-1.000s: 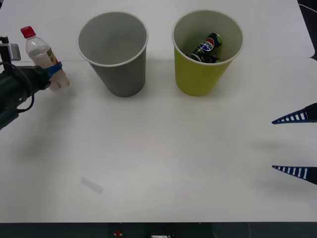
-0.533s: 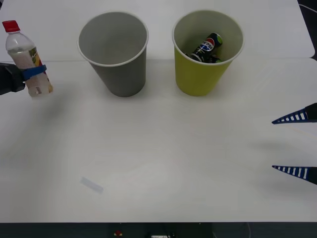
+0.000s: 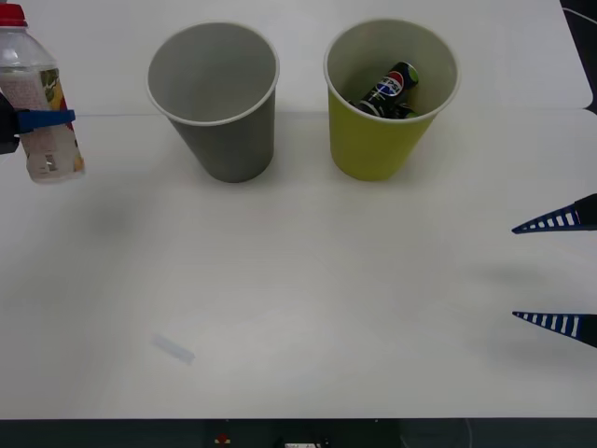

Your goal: Put the can into the green bin and the plastic bottle into the gray bin

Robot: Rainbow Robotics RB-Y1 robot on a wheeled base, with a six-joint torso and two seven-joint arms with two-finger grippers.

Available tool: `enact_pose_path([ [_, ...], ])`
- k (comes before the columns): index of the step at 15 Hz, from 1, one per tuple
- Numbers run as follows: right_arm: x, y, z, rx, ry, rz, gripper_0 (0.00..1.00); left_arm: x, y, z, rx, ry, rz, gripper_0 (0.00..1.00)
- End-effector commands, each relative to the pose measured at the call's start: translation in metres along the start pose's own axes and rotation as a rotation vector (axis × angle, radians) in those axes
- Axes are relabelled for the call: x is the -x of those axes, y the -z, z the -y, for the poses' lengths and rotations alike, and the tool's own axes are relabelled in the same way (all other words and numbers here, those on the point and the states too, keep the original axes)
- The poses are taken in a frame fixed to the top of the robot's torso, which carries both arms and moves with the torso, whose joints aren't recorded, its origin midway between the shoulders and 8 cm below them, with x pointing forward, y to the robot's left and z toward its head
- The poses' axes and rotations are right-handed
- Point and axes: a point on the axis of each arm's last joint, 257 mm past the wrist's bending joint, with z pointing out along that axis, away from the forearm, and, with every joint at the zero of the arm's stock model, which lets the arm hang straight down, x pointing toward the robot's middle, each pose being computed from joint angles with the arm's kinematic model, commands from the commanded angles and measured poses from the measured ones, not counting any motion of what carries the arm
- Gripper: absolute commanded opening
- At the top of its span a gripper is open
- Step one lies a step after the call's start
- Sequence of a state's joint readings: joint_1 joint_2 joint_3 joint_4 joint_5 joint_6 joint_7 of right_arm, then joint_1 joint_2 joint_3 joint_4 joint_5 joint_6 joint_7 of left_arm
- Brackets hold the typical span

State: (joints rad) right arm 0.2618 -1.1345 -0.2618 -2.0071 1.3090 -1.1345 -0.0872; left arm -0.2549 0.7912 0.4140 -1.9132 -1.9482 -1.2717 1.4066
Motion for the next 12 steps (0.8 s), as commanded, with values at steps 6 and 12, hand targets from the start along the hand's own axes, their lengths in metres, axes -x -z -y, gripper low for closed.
enact_pose_path([
  [6, 0.0, 0.0, 0.0, 0.0, 0.0, 0.0, 1.0, 0.026, 0.039, 0.034, -0.117, -0.141, -0.14, 0.0],
  [12, 0.0, 0.0, 0.0, 0.0, 0.0, 0.0, 1.0, 0.079, 0.021, 0.06, -0.191, -0.252, -0.208, 0.0],
])
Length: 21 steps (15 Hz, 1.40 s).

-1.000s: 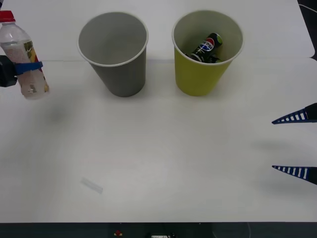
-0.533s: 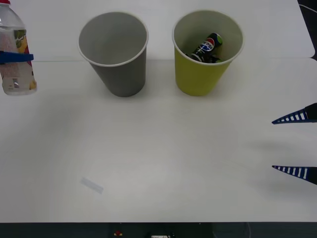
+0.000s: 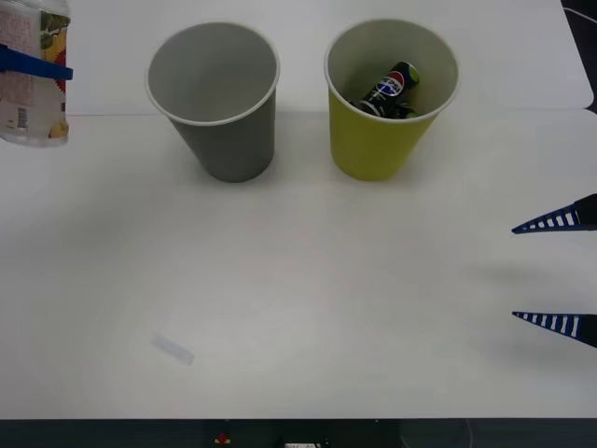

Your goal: Put the can into the green bin and the plastic bottle into the gray bin

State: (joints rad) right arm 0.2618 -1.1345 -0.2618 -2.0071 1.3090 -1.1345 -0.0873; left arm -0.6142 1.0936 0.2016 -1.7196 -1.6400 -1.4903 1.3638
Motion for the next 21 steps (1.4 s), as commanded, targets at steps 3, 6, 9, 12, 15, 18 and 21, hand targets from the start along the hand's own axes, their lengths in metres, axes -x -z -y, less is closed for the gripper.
enact_pose_path([
  [3, 0.0, 0.0, 0.0, 0.0, 0.0, 0.0, 1.0, 0.045, -0.028, 0.01, 0.082, -0.178, -0.07, 0.0],
  [6, 0.0, 0.0, 0.0, 0.0, 0.0, 0.0, 1.0, 0.066, -0.054, 0.021, 0.062, -0.19, -0.08, 0.0],
  [9, 0.0, 0.0, 0.0, 0.0, 0.0, 0.0, 1.0, 0.083, -0.075, 0.027, 0.107, -0.241, -0.094, 0.0],
  [12, 0.0, 0.0, 0.0, 0.0, 0.0, 0.0, 1.0, 0.098, -0.102, 0.034, 0.106, -0.224, -0.092, 0.0],
  [15, 0.0, 0.0, 0.0, 0.0, 0.0, 0.0, 1.0, 0.112, -0.126, 0.039, 0.115, -0.199, -0.091, 0.0],
  [18, 0.0, 0.0, 0.0, 0.0, 0.0, 0.0, 1.0, 0.118, -0.15, 0.044, 0.093, -0.165, -0.08, 0.0],
  [21, 0.0, 0.0, 0.0, 0.0, 0.0, 0.0, 1.0, 0.117, -0.165, 0.046, 0.115, -0.202, -0.081, 0.0],
])
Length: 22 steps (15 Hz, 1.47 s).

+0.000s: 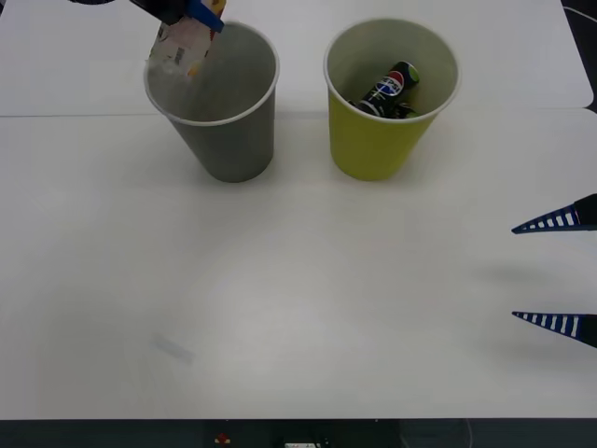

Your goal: Put the can into the green bin and the plastic bottle into the gray bin

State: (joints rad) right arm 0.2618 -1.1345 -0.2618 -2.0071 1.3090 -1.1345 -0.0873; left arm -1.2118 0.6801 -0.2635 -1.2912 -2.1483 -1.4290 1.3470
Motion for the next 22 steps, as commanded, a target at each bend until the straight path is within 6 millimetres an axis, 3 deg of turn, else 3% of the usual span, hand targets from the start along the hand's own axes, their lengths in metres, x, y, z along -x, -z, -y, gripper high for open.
enact_pose_path([
  [1, 0.0, 0.0, 0.0, 0.0, 0.0, 0.0, 1.0, -0.001, -0.01, 0.003, 0.013, -0.023, -0.002, 0.06],
  [3, 0.0, 0.0, 0.0, 0.0, 0.0, 0.0, 1.0, -0.001, -0.01, 0.003, 0.012, -0.026, -0.004, 0.56],
  [4, 0.0, 0.0, 0.0, 0.0, 0.0, 0.0, 1.0, -0.001, -0.012, 0.006, 0.007, -0.039, -0.005, 0.96],
  [9, 0.0, 0.0, 0.0, 0.0, 0.0, 0.0, 1.0, -0.001, -0.009, 0.008, -0.008, -0.053, -0.001, 1.0],
  [13, 0.0, 0.0, 0.0, 0.0, 0.0, 0.0, 1.0, -0.005, 0.017, -0.004, -0.036, -0.118, 0.017, 1.0],
  [16, 0.0, 0.0, 0.0, 0.0, 0.0, 0.0, 1.0, -0.021, 0.037, -0.015, -0.079, -0.16, 0.069, 1.0],
  [22, 0.0, 0.0, 0.0, 0.0, 0.0, 0.0, 1.0, -0.073, 0.075, -0.014, -0.204, -0.23, 0.15, 1.0],
])
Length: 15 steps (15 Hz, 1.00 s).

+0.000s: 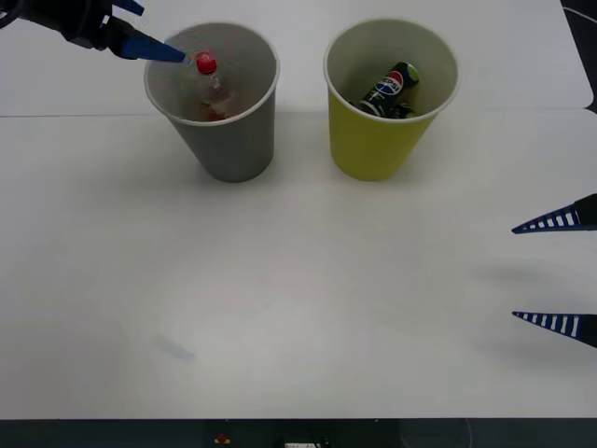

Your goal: Put the can into the green bin and the plastic bottle into the gray bin

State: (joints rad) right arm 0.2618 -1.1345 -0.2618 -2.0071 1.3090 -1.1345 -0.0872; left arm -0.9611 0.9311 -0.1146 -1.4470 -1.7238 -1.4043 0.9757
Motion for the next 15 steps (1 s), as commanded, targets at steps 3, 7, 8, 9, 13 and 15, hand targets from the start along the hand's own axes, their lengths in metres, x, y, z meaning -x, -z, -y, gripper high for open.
enact_pose_path([
  [3, 0.0, 0.0, 0.0, 0.0, 0.0, 0.0, 1.0, -0.044, 0.038, 0.012, -0.091, -0.1, 0.03, 1.0],
  [7, 0.0, 0.0, 0.0, 0.0, 0.0, 0.0, 1.0, -0.098, 0.064, 0.028, -0.154, -0.203, 0.041, 1.0],
  [8, 0.0, 0.0, 0.0, 0.0, 0.0, 0.0, 1.0, -0.108, 0.068, 0.032, -0.164, -0.223, 0.046, 1.0],
  [9, 0.0, 0.0, 0.0, 0.0, 0.0, 0.0, 1.0, -0.119, 0.072, 0.037, -0.176, -0.245, 0.049, 1.0],
  [13, 0.0, 0.0, 0.0, 0.0, 0.0, 0.0, 1.0, -0.163, 0.086, 0.06, -0.2, -0.338, 0.067, 1.0],
  [15, 0.0, 0.0, 0.0, 0.0, 0.0, 0.0, 1.0, -0.186, 0.091, 0.075, -0.21, -0.345, 0.072, 1.0],
])
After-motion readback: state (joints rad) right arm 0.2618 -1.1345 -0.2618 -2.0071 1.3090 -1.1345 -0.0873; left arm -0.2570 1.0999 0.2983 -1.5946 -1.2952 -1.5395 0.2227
